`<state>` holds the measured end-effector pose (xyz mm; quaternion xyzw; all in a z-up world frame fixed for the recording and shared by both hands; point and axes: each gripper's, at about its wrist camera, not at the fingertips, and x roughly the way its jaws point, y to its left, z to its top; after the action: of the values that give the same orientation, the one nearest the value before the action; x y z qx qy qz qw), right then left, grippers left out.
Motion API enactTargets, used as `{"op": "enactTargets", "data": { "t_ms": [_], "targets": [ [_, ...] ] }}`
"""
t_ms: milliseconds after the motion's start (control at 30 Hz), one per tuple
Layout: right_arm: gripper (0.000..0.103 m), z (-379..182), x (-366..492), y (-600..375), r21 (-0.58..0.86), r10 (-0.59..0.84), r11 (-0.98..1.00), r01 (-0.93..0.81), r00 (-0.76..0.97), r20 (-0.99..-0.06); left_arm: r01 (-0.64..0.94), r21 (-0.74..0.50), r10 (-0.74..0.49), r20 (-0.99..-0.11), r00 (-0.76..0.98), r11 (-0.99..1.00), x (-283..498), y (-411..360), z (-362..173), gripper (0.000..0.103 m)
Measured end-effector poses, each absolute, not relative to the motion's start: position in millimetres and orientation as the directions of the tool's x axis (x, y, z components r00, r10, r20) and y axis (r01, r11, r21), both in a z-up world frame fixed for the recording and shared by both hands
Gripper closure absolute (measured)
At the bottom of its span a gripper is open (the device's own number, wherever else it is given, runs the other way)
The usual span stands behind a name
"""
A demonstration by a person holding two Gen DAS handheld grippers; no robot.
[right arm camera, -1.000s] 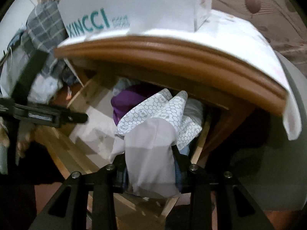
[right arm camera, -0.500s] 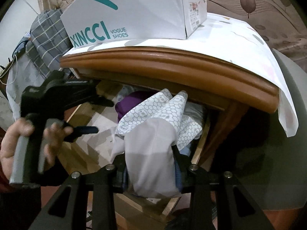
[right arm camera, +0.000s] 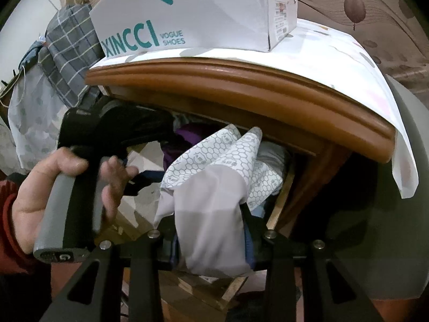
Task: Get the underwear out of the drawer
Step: 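Reach the left tool into the drawer and grasp the purple underwear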
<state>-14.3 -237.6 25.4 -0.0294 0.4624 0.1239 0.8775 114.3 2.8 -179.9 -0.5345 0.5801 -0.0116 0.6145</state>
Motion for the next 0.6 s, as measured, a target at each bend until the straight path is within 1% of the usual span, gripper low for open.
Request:
{"op": "enactTargets", "data": {
  "t_ms": [33, 100, 233, 333, 400, 467, 600],
  "targets": [
    [0.067, 25.0, -14.0, -236.8, 0.062, 0.192, 0.966, -0.249, 0.542, -0.818, -0.602, -0.681, -0.64, -0.69, 0.337, 0.417, 115.6, 2.0, -180.6, 0.066],
    [0.067, 24.9, -13.2, -234.3, 0.058, 0.193, 0.965, -0.257, 0.54, -0.819, -0.579, -0.701, -0.647, -0.676, 0.354, 0.415, 119.0, -1.5, -178.8, 0.074],
    [0.067, 23.7, -11.8, -232.5, 0.046, 0.185, 0.965, -0.26, 0.539, -0.822, -0.564, -0.716, -0.649, -0.665, 0.371, 0.412, 124.1, -5.1, -178.0, 0.075],
    [0.067, 23.1, -12.0, -232.7, 0.049, 0.186, 0.965, -0.259, 0.539, -0.822, -0.562, -0.731, -0.659, -0.646, 0.385, 0.388, 124.1, -5.6, -181.3, 0.079],
    [0.067, 21.9, -12.6, -233.6, 0.048, 0.185, 0.965, -0.259, 0.538, -0.822, -0.542, -0.735, -0.655, -0.648, 0.388, 0.407, 125.9, -4.6, -179.3, 0.085],
    [0.067, 21.2, -11.7, -233.8, 0.044, 0.178, 0.966, -0.254, 0.537, -0.825, -0.504, -0.746, -0.648, -0.648, 0.4, 0.435, 126.9, -4.5, -173.1, 0.088],
    [0.067, 22.3, -11.8, -232.8, 0.042, 0.177, 0.967, -0.252, 0.543, -0.821, -0.489, -0.737, -0.631, -0.664, 0.401, 0.466, 123.5, -1.2, -165.6, 0.091]
  ]
}}
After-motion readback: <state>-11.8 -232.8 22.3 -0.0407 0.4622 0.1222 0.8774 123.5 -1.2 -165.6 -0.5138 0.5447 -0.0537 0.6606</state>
